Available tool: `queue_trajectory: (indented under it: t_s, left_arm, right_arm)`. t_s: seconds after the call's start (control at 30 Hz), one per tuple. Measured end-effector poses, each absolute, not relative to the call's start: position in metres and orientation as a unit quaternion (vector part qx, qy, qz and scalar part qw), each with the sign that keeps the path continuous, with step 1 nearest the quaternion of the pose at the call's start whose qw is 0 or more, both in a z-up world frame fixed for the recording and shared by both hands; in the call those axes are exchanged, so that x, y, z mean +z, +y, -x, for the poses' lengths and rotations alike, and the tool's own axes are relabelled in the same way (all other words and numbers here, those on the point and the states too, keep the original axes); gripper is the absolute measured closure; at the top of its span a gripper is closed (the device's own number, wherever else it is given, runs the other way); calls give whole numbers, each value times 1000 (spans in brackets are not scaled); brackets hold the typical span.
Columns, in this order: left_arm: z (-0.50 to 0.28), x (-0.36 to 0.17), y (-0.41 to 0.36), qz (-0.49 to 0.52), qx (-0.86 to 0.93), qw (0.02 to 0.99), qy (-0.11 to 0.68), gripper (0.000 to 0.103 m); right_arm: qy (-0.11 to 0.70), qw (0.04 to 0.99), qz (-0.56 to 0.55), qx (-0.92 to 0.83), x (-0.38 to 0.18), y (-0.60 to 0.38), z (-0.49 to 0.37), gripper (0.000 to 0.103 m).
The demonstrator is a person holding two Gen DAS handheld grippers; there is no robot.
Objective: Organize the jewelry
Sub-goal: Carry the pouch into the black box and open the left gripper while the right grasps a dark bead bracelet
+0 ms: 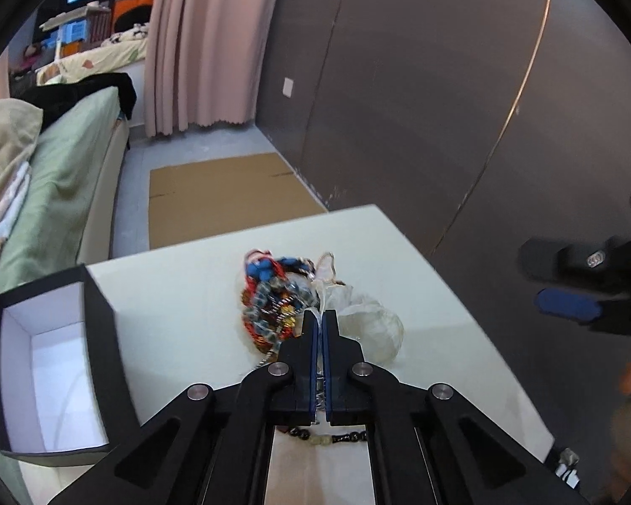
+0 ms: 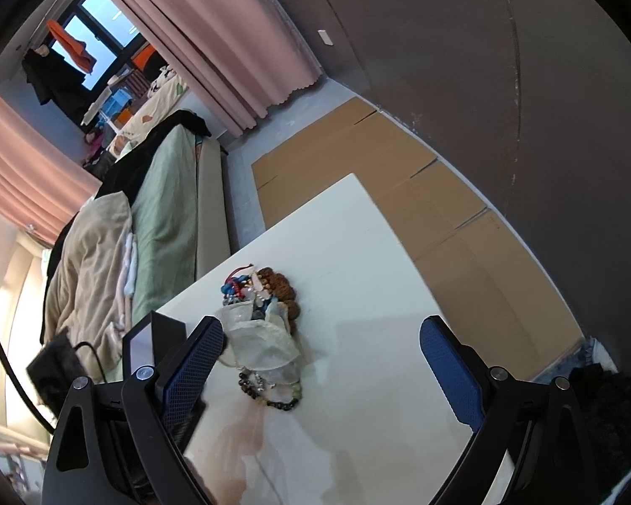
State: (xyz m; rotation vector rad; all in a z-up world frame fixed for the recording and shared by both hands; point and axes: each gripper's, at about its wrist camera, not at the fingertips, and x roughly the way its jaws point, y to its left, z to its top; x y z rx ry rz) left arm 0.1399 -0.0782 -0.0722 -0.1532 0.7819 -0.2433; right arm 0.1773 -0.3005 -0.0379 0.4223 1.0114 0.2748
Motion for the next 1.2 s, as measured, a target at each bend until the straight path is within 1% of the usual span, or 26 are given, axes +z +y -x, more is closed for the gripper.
queue_trajectory:
  t_s: [0.2,0.27,0.4,0.57,0.73,0.8,0.83,0.87,1.2]
  left_arm:
    - [-129,-54,-55,96,-109,922,358,102]
    - [-128,-49,-49,103,-105,924,354,103]
    - [-122,-38,-38,113,-98,929,340,103]
    - [-111,-33,-21,123,-84,934,326,103]
    - [-103,-30,-3,132,-75,936,318,103]
    - [-102,-28,4,137,-72,936,315,103]
    - [-103,-27,8,141,-70,936,314,103]
    - [-103,-27,10,144,-68,936,313,103]
    - [-102,-21,38,168,-56,936,304,103]
  right_arm:
    - [482,840,-203,145,-42,-287,-179,9]
    - [484,836,-207,152,-44,-283,-179,16]
    - [494,827,-211,166,-50,-273,-182,23]
    - [501,825,-193,177,-57,-256,-189,42]
    - [501,827,-179,184,-61,-243,-202,44]
    - [504,825,-169,193,-64,-235,-206,52]
    - [506,824,-165,196,-66,-231,-207,57]
    - [509,823,-160,197,-68,-227,-208,59]
    - [525,822,-106,192,-86,-197,-219,62]
